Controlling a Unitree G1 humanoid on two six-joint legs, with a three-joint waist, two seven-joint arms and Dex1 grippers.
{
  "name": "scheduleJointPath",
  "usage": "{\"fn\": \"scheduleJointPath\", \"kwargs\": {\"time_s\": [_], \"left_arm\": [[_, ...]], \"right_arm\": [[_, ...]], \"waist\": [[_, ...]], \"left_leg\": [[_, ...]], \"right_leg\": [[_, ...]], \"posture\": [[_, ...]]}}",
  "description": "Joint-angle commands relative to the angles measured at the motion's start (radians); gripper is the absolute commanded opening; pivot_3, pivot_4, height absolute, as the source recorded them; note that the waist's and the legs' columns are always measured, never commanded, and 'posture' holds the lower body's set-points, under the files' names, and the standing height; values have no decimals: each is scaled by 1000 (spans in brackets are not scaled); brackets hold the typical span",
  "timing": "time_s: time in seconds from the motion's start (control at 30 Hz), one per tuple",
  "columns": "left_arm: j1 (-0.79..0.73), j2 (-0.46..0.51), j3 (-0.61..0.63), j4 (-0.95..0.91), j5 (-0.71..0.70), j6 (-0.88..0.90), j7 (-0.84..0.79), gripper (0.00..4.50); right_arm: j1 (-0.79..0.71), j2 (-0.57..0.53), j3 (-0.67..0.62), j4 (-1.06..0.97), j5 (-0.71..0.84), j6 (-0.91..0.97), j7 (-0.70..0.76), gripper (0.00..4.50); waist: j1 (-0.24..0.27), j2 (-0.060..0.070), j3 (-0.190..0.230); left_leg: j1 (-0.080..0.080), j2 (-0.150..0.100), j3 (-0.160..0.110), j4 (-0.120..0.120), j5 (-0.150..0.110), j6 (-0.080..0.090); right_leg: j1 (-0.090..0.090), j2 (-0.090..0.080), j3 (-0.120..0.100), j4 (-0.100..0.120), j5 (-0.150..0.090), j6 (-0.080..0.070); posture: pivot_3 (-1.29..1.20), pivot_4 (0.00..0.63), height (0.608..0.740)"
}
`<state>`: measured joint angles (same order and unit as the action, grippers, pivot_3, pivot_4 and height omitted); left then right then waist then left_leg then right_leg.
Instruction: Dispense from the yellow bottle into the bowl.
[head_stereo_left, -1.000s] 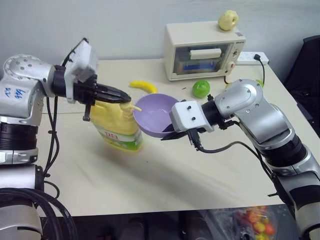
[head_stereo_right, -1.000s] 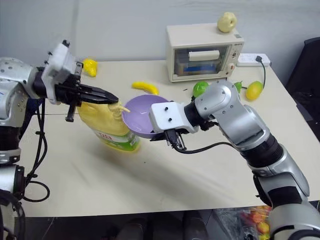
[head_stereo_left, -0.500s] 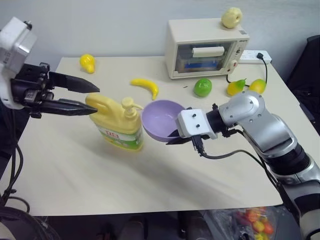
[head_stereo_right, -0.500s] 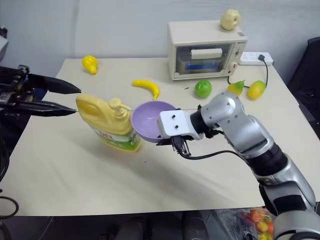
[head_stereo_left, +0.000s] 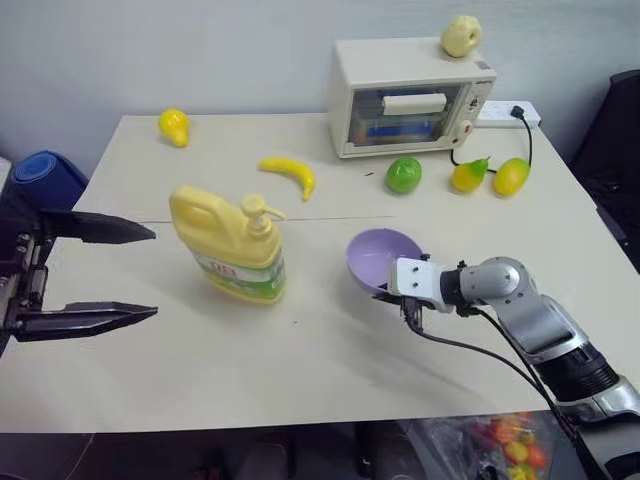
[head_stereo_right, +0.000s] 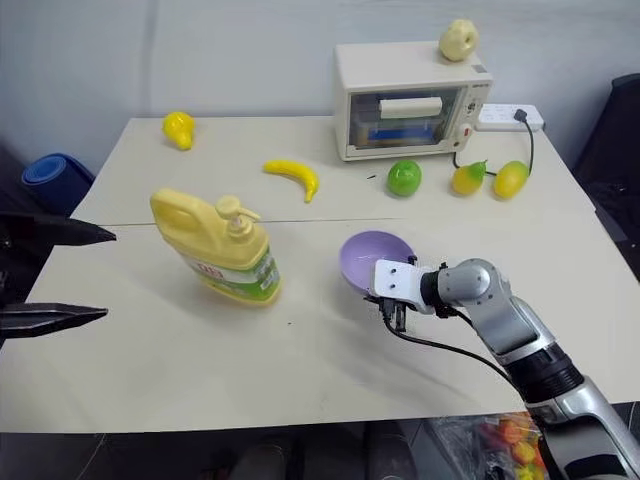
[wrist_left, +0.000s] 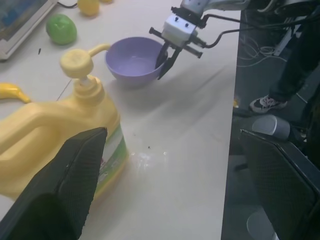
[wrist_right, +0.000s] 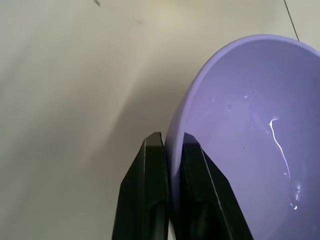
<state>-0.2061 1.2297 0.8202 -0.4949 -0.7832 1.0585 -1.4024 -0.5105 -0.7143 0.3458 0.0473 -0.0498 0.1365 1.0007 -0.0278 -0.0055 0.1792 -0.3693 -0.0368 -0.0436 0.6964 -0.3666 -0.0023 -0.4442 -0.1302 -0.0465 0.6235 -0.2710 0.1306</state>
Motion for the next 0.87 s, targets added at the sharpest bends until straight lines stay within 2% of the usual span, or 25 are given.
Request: {"fn": "scheduleJointPath", "kwargs": {"time_s": [0.03, 0.13, 0.27, 0.37, 0.43, 0.53, 0.67, 0.77, 0.87], "left_arm": [[14, 7, 47, -4, -22, -20, 21, 4491], [35, 9, 41, 14, -13, -49, 28, 4500], [59, 11, 33, 36, -8, -81, 32, 4500], [83, 11, 32, 57, 3, -107, 30, 4500], [121, 12, 47, 72, 31, -128, 17, 4500], [173, 14, 85, 108, 62, -148, -3, 4500], [231, 12, 120, 138, 113, -204, -29, 4500], [228, 9, 127, 161, 118, -226, -18, 4500], [217, -4, 107, 158, 105, -231, 12, 4500]], "right_arm": [[6, 22, -18, 58, -28, -86, -44, 307], [14, 32, -31, 86, -28, -110, -47, 1186], [22, 21, -54, 78, -6, -94, -32, 2606], [32, -48, -146, 0, 85, -27, 33, 3639], [45, -115, -251, -71, 225, 67, 122, 4325], [70, -269, -433, -124, 450, 222, 304, 4456], [85, -434, -545, -21, 543, 342, 445, 4456], [59, -469, -578, 42, 575, 386, 470, 4456], [38, -438, -594, 60, 594, 410, 428, 4456]], "waist": [[0, 0, 0], [-1, 1, 0], [0, 1, 0], [1, 2, 1], [3, 3, 2], [11, 7, 4], [17, 7, 4], [15, 7, 4], [12, 8, 5]], "left_leg": [[0, 0, 0, 0, 0, 0], [0, 0, 0, -1, 0, 0], [0, 1, 0, -1, 0, 0], [0, 1, 0, -1, 0, 0], [-1, 3, 0, 0, 0, 0], [-1, 3, 0, -1, -1, 1], [1, 4, 1, -1, -2, 3], [2, 5, 3, -1, -3, 4], [3, 6, 4, -1, -3, 4]], "right_leg": [[0, 0, 0, 0, 0, 0], [0, 0, 0, -1, 0, 0], [0, 0, 0, -1, 0, 0], [0, 0, 0, -1, 0, 0], [0, -1, 0, -2, 0, 0], [1, -1, -1, -3, 0, 0], [3, 1, -2, -5, 0, 0], [5, 1, -1, -5, 0, 0], [4, 0, 0, -5, 0, 0]], "posture": [[0, 150, 740], [0, 150, 740], [0, 150, 740], [0, 150, 740], [0, 150, 740], [0, 150, 740], [0, 150, 740], [0, 150, 740], [0, 150, 740]]}}
